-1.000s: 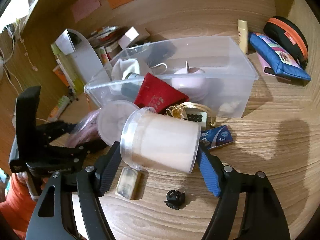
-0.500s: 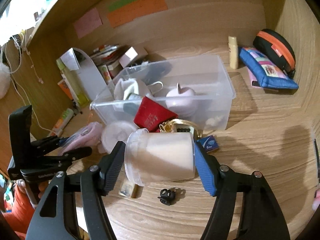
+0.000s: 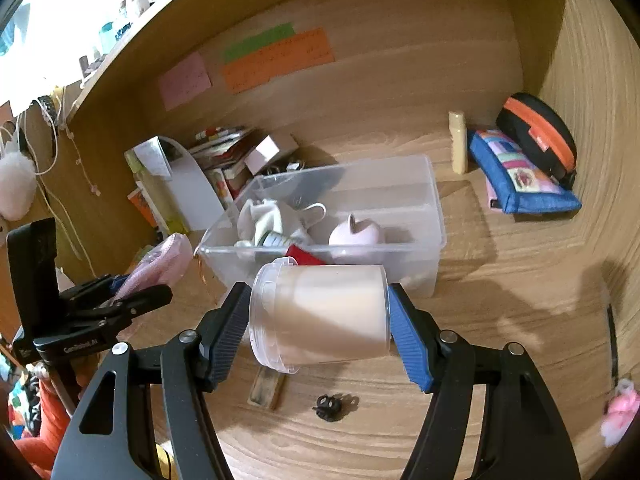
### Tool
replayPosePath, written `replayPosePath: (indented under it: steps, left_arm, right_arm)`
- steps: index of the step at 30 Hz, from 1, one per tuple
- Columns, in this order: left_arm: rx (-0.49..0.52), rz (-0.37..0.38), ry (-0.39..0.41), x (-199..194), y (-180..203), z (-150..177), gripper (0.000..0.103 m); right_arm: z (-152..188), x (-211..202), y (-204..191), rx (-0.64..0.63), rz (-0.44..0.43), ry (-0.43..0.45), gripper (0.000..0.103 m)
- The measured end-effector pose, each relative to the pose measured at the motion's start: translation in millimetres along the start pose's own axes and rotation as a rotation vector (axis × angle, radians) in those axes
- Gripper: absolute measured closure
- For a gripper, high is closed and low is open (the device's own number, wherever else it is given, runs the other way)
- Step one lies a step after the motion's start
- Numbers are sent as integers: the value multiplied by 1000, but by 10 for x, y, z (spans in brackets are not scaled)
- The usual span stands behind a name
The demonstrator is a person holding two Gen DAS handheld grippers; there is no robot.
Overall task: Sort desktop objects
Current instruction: 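Grasp the white plastic jar with the right tool, then lower pink rope bag into box with left tool while right tool places white jar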
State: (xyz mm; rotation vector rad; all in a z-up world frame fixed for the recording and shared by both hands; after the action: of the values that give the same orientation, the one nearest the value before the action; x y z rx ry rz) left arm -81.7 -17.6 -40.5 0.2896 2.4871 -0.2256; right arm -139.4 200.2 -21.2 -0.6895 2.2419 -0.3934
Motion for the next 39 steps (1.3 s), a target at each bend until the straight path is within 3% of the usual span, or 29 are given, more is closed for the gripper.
replayPosePath:
  steps: [14,20,39]
  left_arm:
    - [-36,-27,59,158,-144,-438,47]
    - [-55,-18,47,323,-274,-615,47]
    - [-100,-16,16,833,-501,-996,47]
  right_arm:
    - [-487,20,9,-13,-4,66,38]
    - [-712,150,-2,-22,1,73,38]
    - [-1139,836,-72,-38,13,-6,38]
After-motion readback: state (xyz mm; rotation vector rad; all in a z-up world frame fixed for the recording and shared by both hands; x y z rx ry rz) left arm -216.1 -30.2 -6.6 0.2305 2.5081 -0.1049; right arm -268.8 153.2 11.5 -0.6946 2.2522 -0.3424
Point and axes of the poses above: each gripper's, at about its wrist camera, not at the fingertips, and x roughly the way its jaws point, y to its right, z to its underside, the point moved 4 cm from there along x, roughly the way its jaws point, and after that the axes turned 15 degrees about x, right-handed, at the moved point
